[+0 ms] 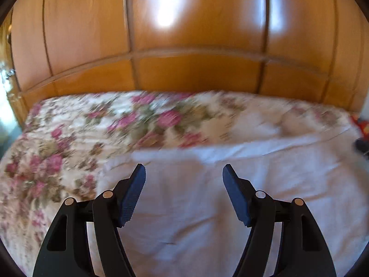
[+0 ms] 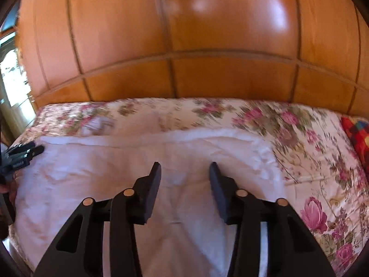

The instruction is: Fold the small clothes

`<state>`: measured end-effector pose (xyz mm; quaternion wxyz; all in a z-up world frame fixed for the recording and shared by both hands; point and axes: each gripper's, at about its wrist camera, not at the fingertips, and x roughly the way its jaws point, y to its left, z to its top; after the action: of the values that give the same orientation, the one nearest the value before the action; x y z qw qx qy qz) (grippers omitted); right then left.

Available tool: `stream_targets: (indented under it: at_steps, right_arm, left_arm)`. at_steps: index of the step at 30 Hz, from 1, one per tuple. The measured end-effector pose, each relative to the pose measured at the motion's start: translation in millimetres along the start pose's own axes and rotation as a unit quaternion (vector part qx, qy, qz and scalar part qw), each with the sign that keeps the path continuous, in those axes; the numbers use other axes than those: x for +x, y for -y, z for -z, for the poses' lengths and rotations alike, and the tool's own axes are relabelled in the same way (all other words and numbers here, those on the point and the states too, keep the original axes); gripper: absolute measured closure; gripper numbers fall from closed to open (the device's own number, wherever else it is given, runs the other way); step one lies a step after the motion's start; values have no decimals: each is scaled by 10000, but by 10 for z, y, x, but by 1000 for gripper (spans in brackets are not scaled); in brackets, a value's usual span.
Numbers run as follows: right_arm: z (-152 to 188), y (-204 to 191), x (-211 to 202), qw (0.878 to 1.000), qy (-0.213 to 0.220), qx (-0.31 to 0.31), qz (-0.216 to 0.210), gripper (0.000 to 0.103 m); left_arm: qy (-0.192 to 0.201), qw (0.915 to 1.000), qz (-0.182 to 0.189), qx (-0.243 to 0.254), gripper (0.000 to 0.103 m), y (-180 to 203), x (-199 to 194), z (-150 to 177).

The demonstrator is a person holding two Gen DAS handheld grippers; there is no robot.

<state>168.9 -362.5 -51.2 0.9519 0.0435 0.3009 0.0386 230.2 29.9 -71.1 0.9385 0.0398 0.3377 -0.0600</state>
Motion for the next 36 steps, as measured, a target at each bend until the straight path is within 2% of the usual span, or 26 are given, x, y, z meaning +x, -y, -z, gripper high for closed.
stream_targets:
  at_steps: [1, 3, 6, 11, 20, 27, 32, 34, 36]
  right_arm:
    - [18, 88, 57, 9999, -43, 108, -52, 72]
    - [30, 192, 137, 9994, -69, 293, -157, 82]
    - [45, 276, 296, 9985, -170, 486, -163, 88]
    - [60, 255, 476, 9989, -247, 396, 37, 88]
    - [81, 237, 469, 9992, -168, 364, 70, 87]
    - [81, 237, 461, 9993, -151, 349, 54, 86]
    - [80, 237, 456, 9993, -138, 349, 28, 86]
    - [79, 245, 457, 9992, -138, 376, 11, 85]
    - [82, 249, 455, 9991, -131, 404, -11, 85]
  left_arm:
    - [-94, 9999, -62, -52, 35, -57, 74, 56]
    - [-176, 9992, 98, -335, 32, -209, 171, 132]
    - [-211, 9971, 243, -691, 29, -373, 278, 159]
    - [-352, 9944, 377, -923, 26, -430, 442, 224]
    - [-360, 9935, 456, -975, 24, -432, 444, 266]
    - [-297, 9950, 241, -927, 15, -408, 264, 326]
    - [-220, 9940, 152, -1058, 15, -482, 45, 371]
    - [-18, 9948, 8, -1023, 15, -417, -167, 362]
    - [268, 9944, 201, -1003, 15, -323, -396, 360]
